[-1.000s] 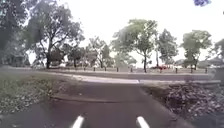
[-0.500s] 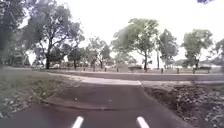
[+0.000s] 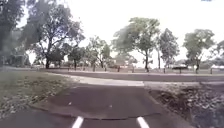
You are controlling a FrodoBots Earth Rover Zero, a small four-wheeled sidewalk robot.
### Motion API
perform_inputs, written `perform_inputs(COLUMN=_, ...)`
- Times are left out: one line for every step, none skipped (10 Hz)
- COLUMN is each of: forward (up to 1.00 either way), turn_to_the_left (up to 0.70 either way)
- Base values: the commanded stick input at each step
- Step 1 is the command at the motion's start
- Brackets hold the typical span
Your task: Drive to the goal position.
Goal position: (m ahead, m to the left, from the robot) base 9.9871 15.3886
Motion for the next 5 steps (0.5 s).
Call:
perform_inputs(forward=0.6, turn_to_the_left=0.0)
perform_inputs(forward=0.6, turn_to_the_left=0.0)
perform_inputs(forward=0.6, turn_to_the_left=0.0)
perform_inputs(forward=0.6, turn_to_the_left=0.0)
perform_inputs(forward=0.6, turn_to_the_left=0.0)
